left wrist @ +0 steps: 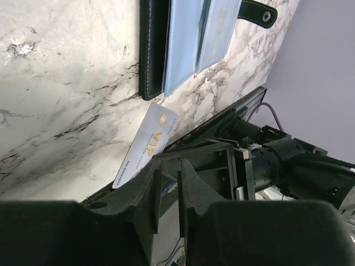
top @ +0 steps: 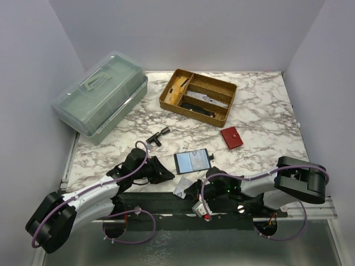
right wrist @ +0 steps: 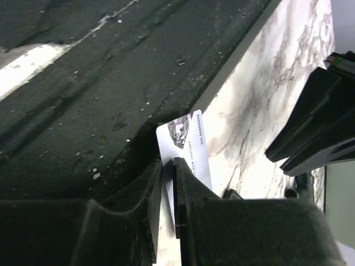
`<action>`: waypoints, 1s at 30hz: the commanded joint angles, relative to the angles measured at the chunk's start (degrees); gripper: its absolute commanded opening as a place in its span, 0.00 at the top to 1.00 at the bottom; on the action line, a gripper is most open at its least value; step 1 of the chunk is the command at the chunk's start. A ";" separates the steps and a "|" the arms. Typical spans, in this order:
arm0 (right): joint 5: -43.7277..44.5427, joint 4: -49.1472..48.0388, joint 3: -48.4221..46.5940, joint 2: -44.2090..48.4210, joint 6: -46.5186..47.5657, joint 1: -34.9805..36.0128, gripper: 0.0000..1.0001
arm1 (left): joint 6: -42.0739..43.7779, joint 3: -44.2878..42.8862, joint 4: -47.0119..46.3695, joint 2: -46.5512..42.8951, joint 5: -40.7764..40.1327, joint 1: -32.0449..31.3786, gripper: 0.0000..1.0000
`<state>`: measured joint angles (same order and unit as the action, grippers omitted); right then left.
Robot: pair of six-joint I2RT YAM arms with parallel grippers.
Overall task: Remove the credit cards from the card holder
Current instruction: Pick up the credit card at the corner of the board.
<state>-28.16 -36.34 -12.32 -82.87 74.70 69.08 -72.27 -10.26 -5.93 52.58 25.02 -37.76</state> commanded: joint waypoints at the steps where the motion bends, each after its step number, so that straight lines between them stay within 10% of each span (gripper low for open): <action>1: 1.74 -2.21 -2.26 1.59 -3.64 0.61 0.84 | -1.12 0.44 -0.61 -1.00 -0.76 -0.27 0.77; 22: 2.85 18.81 -10.73 6.69 -14.00 -0.27 0.98 | 0.46 -2.31 3.02 -6.96 -4.49 -0.17 0.74; 30: 0.85 21.64 -9.59 6.88 -8.92 -0.26 0.67 | 1.61 -3.01 5.58 -4.86 -4.46 -0.19 0.71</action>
<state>-25.85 -17.87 -21.58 -75.24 64.05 68.88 -71.31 -11.57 -3.01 46.26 22.02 -37.76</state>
